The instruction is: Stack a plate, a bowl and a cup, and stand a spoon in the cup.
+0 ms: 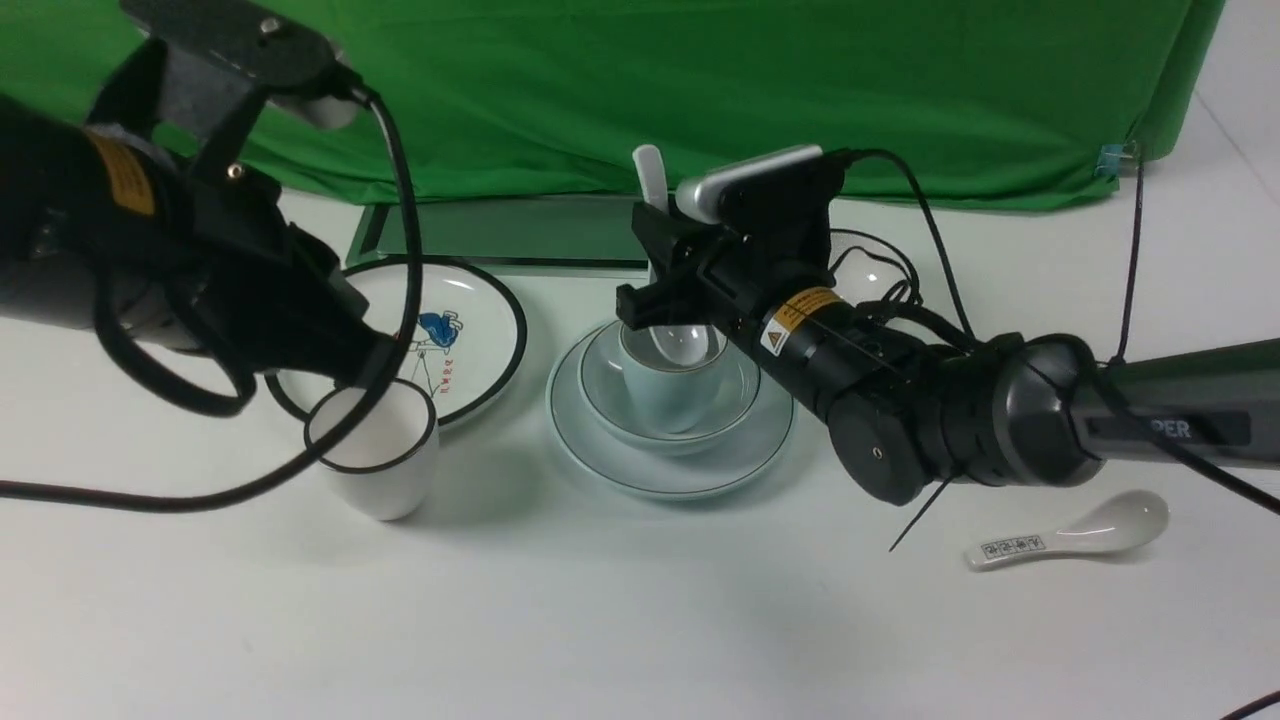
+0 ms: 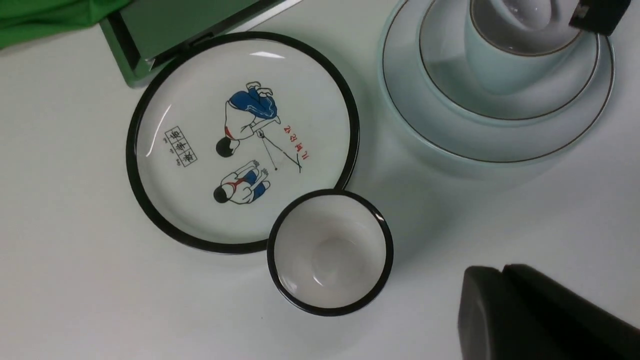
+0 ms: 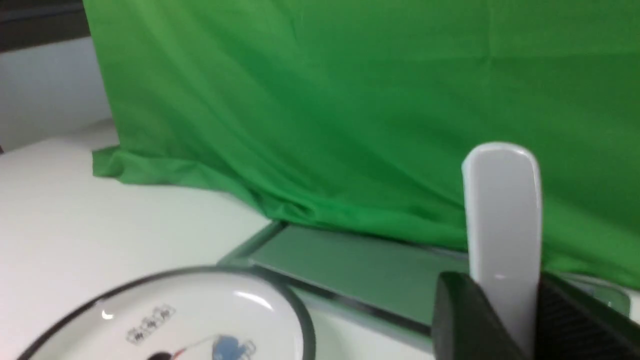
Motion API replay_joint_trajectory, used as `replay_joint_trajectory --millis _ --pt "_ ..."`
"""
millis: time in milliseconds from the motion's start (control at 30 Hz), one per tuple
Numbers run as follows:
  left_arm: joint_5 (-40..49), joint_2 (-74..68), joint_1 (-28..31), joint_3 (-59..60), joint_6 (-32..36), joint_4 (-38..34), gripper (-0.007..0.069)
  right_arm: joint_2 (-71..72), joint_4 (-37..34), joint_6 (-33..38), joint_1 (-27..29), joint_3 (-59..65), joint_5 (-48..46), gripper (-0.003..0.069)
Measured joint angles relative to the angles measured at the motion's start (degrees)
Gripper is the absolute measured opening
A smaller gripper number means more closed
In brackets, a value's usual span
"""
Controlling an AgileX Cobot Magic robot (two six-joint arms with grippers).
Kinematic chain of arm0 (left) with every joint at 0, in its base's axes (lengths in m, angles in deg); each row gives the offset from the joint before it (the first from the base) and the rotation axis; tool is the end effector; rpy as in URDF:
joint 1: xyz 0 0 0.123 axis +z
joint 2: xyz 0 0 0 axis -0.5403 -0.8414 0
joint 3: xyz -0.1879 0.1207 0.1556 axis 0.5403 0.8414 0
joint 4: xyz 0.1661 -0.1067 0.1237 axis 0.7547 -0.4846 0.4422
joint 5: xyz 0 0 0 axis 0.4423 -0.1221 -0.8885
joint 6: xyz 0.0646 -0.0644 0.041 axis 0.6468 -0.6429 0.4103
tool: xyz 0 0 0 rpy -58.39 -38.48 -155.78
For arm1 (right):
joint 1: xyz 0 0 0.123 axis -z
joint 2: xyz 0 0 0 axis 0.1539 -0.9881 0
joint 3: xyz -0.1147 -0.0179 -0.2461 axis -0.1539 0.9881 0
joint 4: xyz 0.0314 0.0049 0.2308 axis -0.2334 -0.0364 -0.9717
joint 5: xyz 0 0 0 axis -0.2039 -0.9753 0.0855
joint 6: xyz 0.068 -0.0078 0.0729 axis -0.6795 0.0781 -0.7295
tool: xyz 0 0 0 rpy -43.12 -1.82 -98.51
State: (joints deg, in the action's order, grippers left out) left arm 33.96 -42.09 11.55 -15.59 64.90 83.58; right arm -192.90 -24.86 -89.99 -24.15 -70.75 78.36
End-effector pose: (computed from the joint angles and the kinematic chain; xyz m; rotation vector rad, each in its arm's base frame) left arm 0.2250 -0.0852 0.3395 0.6237 2.2796 -0.0751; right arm 0.3770 0.2392 0.1912 -0.3127 1.5212 0.5175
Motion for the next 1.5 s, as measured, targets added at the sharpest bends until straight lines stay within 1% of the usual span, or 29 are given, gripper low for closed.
replay_joint_trajectory --millis 167,267,333,400,433,467,500,533,567,600,633,667,700,733,800,933,1000,1033,1067,1100,1133,1233,1500 --pt "-0.11 0.72 0.00 2.30 -1.02 0.11 -0.0036 0.20 0.00 -0.20 0.00 0.44 -0.19 0.0285" --pt "-1.24 3.48 0.00 4.47 -2.37 1.25 -0.0036 2.51 0.06 -0.20 0.00 0.51 -3.60 0.0297" --pt "-2.43 6.91 0.00 6.77 -3.66 2.85 -0.0036 5.58 0.29 -0.20 0.00 0.56 -7.64 0.0274" --pt "-3.92 10.89 0.00 9.66 -5.45 4.17 -0.0036 10.28 0.43 -0.20 0.00 0.56 -13.51 0.0215" --pt "-4.20 11.86 0.00 9.96 -5.77 4.49 -0.0036 11.35 0.52 -0.20 0.00 0.56 -14.20 0.0201" --pt "-5.11 16.03 0.00 13.02 -6.89 5.34 -0.0036 16.04 0.59 -0.08 0.00 0.56 -20.74 0.0138" --pt "-5.22 18.22 0.00 14.13 -7.35 5.55 -0.0036 18.50 0.59 0.11 0.00 0.56 -23.06 0.0106" --pt "-5.70 21.63 0.00 16.47 -7.69 5.83 -0.0036 22.29 0.59 1.13 0.00 0.56 -27.83 0.0060" --pt "-5.76 21.63 0.00 16.89 -7.78 5.80 -0.0036 22.30 0.59 1.36 0.00 0.56 -28.65 0.0054" --pt "-6.22 26.31 0.00 20.20 -8.86 5.96 -0.0036 27.30 0.59 3.33 0.00 0.56 -34.23 0.0023" --pt "-6.62 29.88 0.00 22.34 -9.48 6.01 -0.0036 30.88 0.66 5.44 0.00 0.56 -38.84 0.0013" --pt "-6.71 30.48 0.00 23.19 -9.64 6.01 -0.0036 31.46 0.66 5.76 0.00 0.56 -39.61 0.0012" --pt "-7.31 36.08 0.00 26.43 -10.72 6.01 -0.0036 35.91 0.66 8.29 0.00 0.56 -45.91 0.0010" --pt "-7.56 36.08 0.00 26.81 -10.87 6.01 -0.0036 36.97 0.66 8.89 0.00 0.56 -46.53 0.0010" --pt "-9.48 44.52 0.00 31.15 -12.95 6.01 -0.0036 43.98 0.71 12.31 -0.34 2.32 -51.43 0.0010" --pt "-12.24 53.55 0.00 35.34 -14.44 5.95 -0.0036 54.05 0.71 16.39 -2.88 8.77 -52.71 0.0010" --pt "-12.97 57.24 0.00 36.62 -14.61 5.95 -0.0036 58.56 0.71 17.15 -4.58 12.50 -52.55 0.0010" --pt "-12.98 57.54 0.00 36.62 -14.61 5.95 -0.0036 59.05 0.71 17.16 -4.58 12.89 -52.55 0.0010" --pt "-13.04 59.75 0.00 37.37 -14.66 5.95 -0.0034 62.89 0.71 17.71 -5.93 16.46 -52.26 0.0010" --pt "-13.04 59.94 0.00 37.37 -14.66 5.95 -0.0034 63.37 0.71 17.71 -6.06 16.46 -52.20 0.0010" --pt "-12.73 61.22 0.00 37.70 -14.66 5.95 -0.0033 67.78 0.71 17.90 -7.02 19.95 -52.08 0.0010" --pt "-12.55 61.44 0.00 37.70 -14.66 5.95 -0.0031 72.67 0.71 17.90 -7.39 23.76 -52.02 0.0010" --pt "-12.42 61.44 0.00 37.70 -14.66 5.95 -0.0031 78.69 0.71 17.94 -7.39 26.82 -52.84 0.0024"
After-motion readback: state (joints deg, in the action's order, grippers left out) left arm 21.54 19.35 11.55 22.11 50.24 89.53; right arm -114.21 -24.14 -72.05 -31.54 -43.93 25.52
